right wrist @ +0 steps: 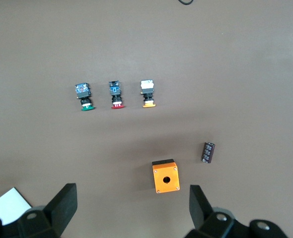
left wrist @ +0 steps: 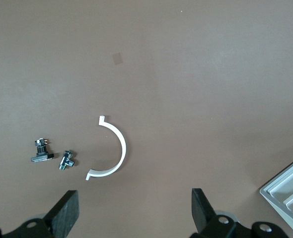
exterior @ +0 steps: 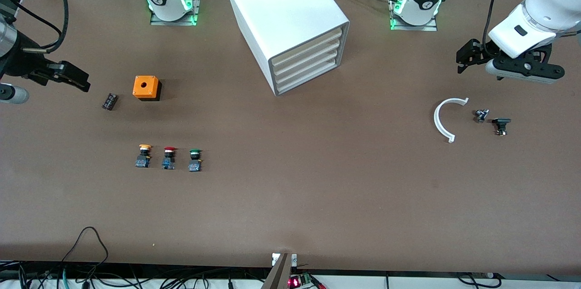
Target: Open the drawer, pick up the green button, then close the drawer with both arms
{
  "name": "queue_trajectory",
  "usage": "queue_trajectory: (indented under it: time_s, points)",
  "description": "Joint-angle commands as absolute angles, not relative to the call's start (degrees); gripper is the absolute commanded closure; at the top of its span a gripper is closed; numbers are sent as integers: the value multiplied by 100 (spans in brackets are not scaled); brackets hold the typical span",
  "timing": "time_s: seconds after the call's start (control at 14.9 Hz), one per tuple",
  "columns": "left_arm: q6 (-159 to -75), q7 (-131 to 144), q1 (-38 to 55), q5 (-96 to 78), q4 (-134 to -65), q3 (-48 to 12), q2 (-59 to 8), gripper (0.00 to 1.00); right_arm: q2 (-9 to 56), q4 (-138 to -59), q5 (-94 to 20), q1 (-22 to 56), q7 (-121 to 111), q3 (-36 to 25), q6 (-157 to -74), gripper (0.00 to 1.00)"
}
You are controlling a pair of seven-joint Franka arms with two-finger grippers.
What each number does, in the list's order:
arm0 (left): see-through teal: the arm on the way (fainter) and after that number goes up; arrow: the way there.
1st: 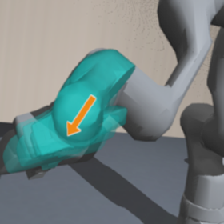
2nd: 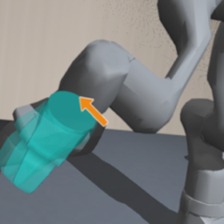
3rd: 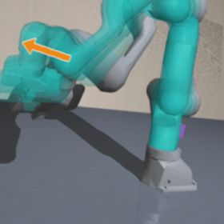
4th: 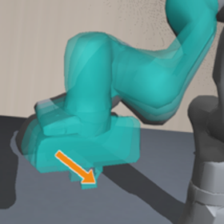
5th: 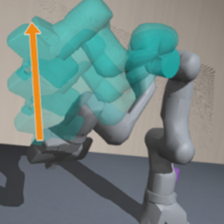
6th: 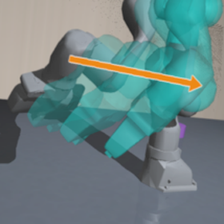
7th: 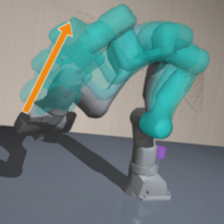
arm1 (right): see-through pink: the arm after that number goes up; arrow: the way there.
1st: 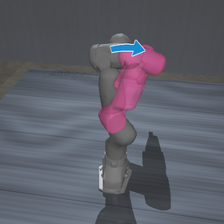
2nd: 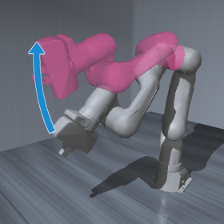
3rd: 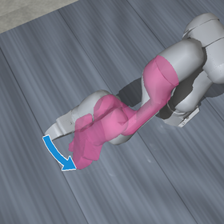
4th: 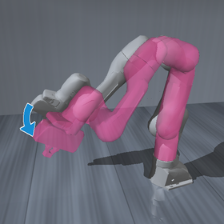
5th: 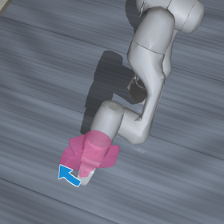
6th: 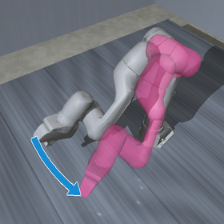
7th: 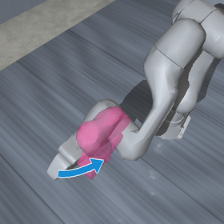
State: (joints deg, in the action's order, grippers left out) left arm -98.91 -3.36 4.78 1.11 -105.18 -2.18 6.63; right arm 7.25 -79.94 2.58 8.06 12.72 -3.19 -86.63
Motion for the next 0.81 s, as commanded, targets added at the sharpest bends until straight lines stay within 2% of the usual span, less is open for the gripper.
queue_trajectory:
  time_s: [0.0, 0.13, 0.34, 0.74]
  points:
    - [-9827, -167, 545, 61, -10425, -132, 598, 0, -375, -9401, 290, 773, 1310, -281, -9393, 0]
    - [-9520, -193, 606, 70, -10188, -167, 580, 0, -466, -9457, 308, 800, 1440, -229, -9361, 0]
    - [-9501, -132, 624, 70, -9950, -307, 405, 0, -413, -9290, 308, 1010, 1985, -220, -9107, 0]
    - [-9316, -123, 615, 79, -9923, -316, 404, 0, -439, -9290, 281, 993, 1031, -316, -9044, 0]
